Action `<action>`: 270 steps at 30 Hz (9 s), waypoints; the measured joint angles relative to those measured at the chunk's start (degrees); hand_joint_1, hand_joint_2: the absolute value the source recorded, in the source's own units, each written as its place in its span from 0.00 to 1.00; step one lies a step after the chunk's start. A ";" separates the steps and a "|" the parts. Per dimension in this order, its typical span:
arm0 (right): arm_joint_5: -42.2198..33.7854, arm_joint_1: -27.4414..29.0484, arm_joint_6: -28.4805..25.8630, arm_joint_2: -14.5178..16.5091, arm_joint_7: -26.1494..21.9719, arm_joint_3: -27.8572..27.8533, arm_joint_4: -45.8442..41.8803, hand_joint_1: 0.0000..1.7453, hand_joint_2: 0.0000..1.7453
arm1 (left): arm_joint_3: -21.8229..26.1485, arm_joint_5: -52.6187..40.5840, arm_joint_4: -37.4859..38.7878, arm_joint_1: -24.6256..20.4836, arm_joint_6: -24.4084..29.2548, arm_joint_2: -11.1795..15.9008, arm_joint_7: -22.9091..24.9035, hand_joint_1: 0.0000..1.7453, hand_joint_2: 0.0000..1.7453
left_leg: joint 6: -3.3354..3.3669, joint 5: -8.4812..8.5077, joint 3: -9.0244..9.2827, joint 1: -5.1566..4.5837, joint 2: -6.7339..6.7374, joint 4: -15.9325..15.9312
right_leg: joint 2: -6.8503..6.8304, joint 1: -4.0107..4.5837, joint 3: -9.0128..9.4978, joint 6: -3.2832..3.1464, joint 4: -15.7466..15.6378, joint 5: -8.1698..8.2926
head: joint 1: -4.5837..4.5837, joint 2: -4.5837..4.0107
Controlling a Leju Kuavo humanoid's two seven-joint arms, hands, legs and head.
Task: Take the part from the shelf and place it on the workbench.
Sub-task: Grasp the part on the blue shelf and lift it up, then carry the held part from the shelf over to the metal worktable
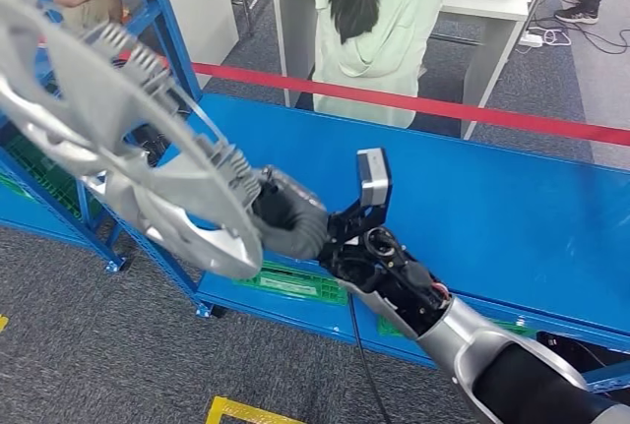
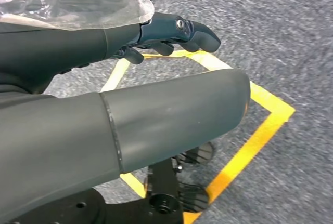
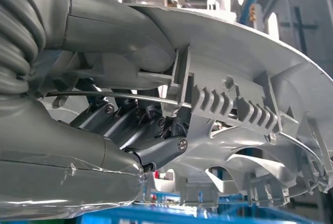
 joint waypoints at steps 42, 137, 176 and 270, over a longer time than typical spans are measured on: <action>2.93 3.08 -5.94 -0.12 1.00 7.29 -3.97 1.00 1.00 | 6.06 2.09 0.00 -0.52 1.88 -0.58 -11.22 0.00 1.00 | -0.01 -0.01 -0.03 0.00 0.03 0.00 | 0.02 0.00 -0.07 -0.01 0.00 0.00 | 0.03 0.00; 5.04 4.58 -8.07 1.82 -2.24 5.09 -3.33 1.00 1.00 | 6.05 3.35 0.33 2.83 0.87 -1.03 -7.74 0.00 1.00 | -2.09 -7.74 -8.02 1.00 -0.46 15.62 | -1.42 -0.13 1.66 -1.50 0.25 -2.10 | -0.34 0.00; 4.97 6.77 -9.19 1.88 -1.35 1.10 -3.91 1.00 1.00 | 5.94 2.79 0.33 3.41 0.77 -1.68 -7.07 0.00 1.00 | -1.89 -4.20 -8.69 0.85 0.68 14.20 | -3.99 -0.19 3.18 -1.12 -0.14 -3.47 | -0.42 0.00; 3.86 8.60 -8.43 0.82 -0.68 0.60 -4.76 1.00 1.00 | 4.46 2.37 0.32 2.73 -0.43 -2.40 -6.44 0.00 1.00 | -1.24 -1.55 -3.41 0.87 3.16 4.47 | -5.37 0.30 3.26 -0.50 -0.37 -3.92 | -0.18 0.00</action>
